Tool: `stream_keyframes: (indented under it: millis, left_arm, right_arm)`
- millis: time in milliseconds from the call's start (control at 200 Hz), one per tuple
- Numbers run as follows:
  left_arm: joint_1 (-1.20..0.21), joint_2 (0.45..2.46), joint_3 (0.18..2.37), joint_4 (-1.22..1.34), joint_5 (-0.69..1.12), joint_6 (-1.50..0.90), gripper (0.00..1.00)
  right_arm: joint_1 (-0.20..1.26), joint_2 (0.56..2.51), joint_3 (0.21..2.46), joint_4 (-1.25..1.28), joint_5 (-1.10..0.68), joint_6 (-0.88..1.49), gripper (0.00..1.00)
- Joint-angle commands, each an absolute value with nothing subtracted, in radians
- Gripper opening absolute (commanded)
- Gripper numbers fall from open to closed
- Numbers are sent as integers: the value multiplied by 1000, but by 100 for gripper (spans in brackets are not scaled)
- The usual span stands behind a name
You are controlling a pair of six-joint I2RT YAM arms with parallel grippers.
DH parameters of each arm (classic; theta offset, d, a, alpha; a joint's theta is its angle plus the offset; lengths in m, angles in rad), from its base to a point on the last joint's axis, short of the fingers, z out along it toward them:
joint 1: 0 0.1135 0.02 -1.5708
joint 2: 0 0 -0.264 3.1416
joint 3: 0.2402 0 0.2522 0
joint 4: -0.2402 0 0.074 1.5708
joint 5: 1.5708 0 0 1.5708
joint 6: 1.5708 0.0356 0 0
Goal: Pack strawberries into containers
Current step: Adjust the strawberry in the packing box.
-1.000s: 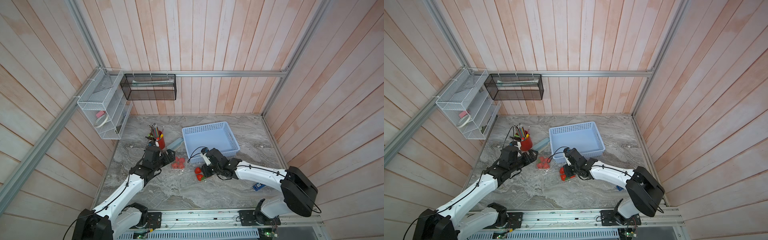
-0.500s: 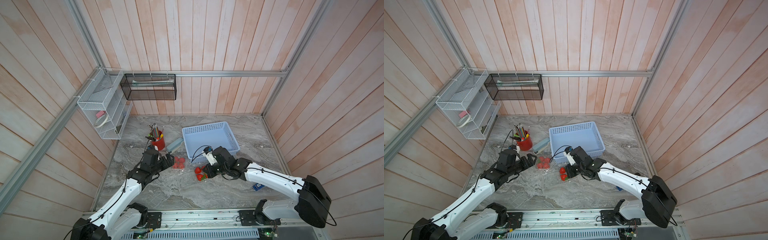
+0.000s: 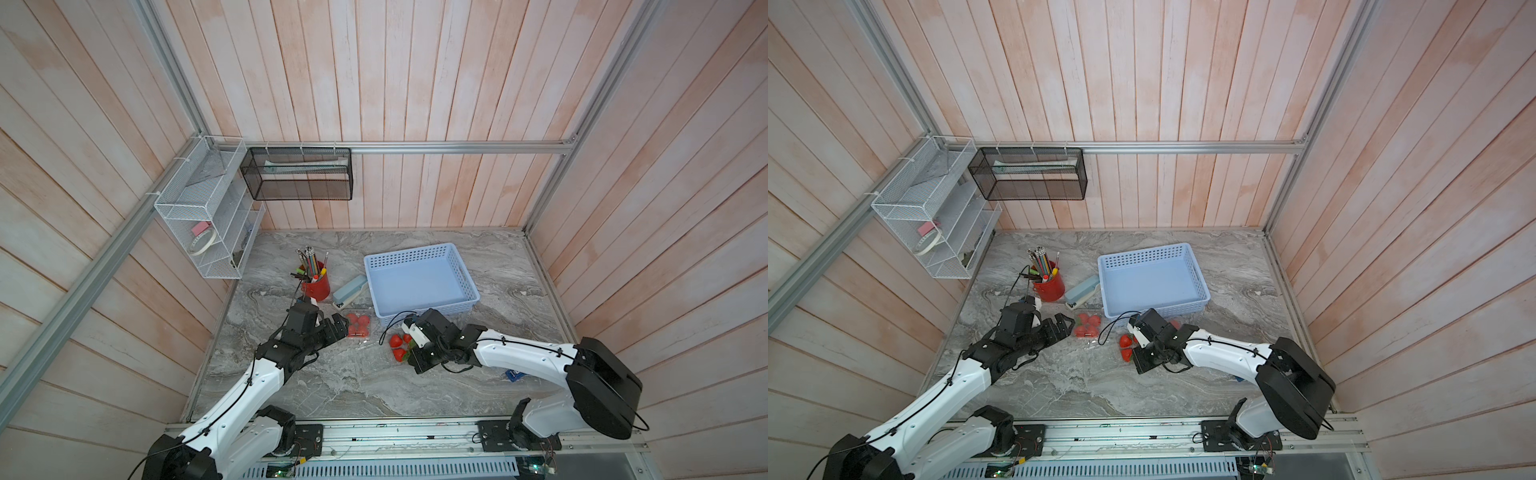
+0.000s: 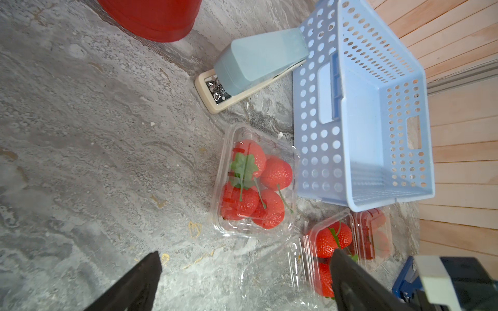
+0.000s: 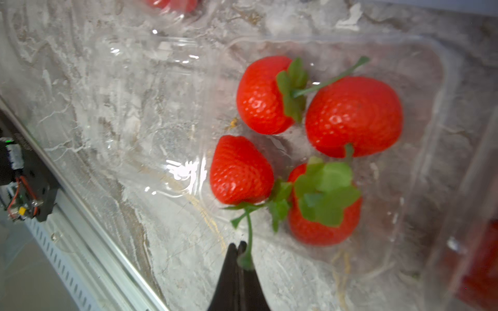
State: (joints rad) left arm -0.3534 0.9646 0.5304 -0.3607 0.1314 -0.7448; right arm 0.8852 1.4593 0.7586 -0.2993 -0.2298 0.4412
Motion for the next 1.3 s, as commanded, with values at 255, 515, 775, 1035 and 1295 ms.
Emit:
stream_keyframes:
  millis: [255,515,775,1035,1295]
  left_arm:
    - [-350,978,485,-396,150,-730,100]
    - [-350,998,468,-385,180,-741,99]
    - [-350,973,457,-388,179,-751,100]
    - [-351,976,442,-361,198,-760,99]
    - [-351,983,436,-344,206,-773,99]
  right_arm:
    - [807,1508,835,-260,-235,399,2]
    - [792,1583,884,-223,-253,385,2]
    - [784,1579,923,-254,-255,366,1]
    - [824,1447,814,-287,-302,394,0]
    - [882,1449,767,-291,-297,429,0]
